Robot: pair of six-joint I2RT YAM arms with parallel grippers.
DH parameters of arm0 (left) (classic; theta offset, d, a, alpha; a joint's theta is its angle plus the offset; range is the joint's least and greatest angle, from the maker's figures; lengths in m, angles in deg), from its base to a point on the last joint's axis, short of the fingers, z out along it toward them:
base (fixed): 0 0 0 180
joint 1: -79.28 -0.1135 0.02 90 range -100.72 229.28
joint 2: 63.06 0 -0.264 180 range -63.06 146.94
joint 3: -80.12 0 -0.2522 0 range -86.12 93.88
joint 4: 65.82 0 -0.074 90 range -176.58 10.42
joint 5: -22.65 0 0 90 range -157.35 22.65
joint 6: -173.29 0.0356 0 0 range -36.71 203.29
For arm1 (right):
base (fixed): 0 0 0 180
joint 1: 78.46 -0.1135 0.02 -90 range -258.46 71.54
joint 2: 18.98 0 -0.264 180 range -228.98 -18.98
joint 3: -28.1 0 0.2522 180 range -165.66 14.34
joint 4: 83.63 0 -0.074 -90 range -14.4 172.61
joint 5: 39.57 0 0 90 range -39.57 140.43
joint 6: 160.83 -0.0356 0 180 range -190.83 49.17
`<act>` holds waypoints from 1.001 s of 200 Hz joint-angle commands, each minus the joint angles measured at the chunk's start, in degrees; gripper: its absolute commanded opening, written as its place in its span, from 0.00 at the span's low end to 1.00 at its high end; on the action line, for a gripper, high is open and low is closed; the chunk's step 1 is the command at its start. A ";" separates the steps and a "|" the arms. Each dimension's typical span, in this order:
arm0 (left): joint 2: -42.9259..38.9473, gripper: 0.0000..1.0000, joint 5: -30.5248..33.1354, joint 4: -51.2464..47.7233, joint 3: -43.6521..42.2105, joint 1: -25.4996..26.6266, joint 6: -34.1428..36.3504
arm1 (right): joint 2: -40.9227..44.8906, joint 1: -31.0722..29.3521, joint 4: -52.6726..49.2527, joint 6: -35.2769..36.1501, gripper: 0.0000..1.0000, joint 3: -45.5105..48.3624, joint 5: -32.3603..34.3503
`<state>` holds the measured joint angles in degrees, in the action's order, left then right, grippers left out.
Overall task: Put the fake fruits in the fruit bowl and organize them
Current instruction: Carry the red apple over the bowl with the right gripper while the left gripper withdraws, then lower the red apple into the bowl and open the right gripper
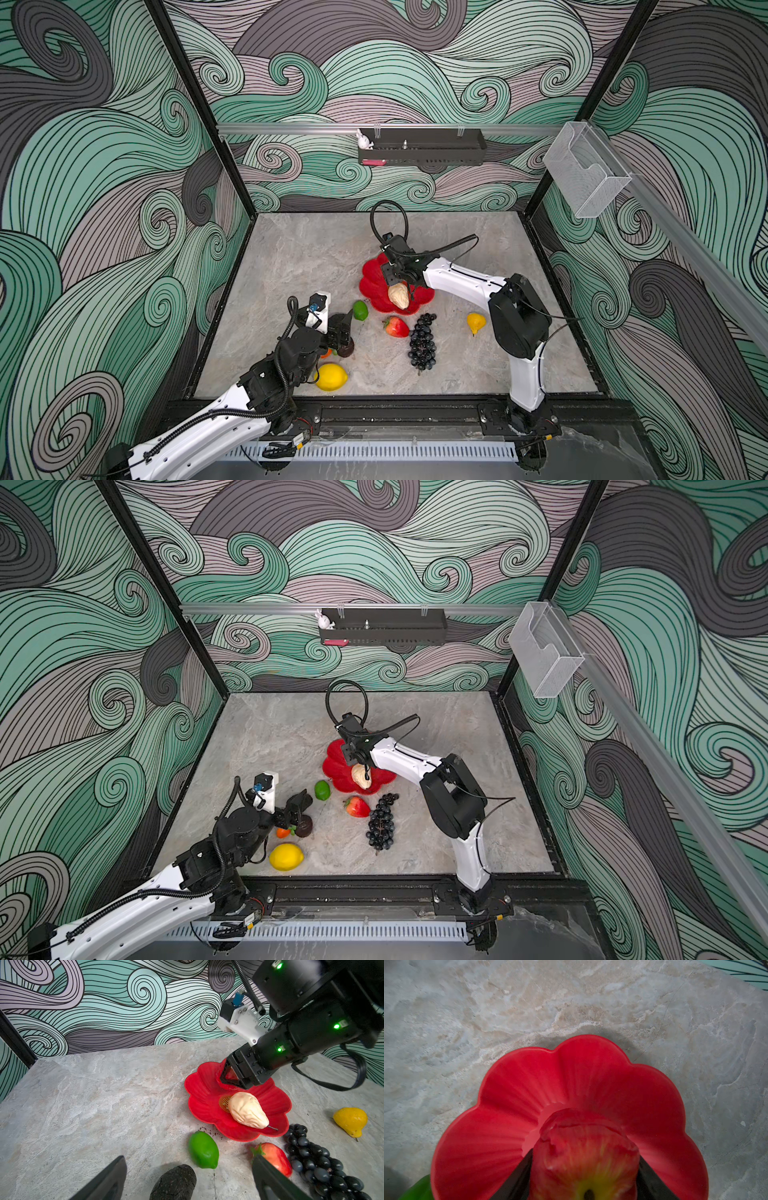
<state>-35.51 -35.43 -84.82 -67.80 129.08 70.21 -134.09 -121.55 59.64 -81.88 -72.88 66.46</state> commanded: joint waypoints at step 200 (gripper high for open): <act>0.83 0.96 1.29 0.57 0.65 -0.67 0.21 | -4.33 -0.41 -5.82 -0.24 0.60 -1.12 1.75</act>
<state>-34.66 -35.41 -84.73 -67.80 128.79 70.23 -138.70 -121.62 55.32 -81.80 -73.36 67.00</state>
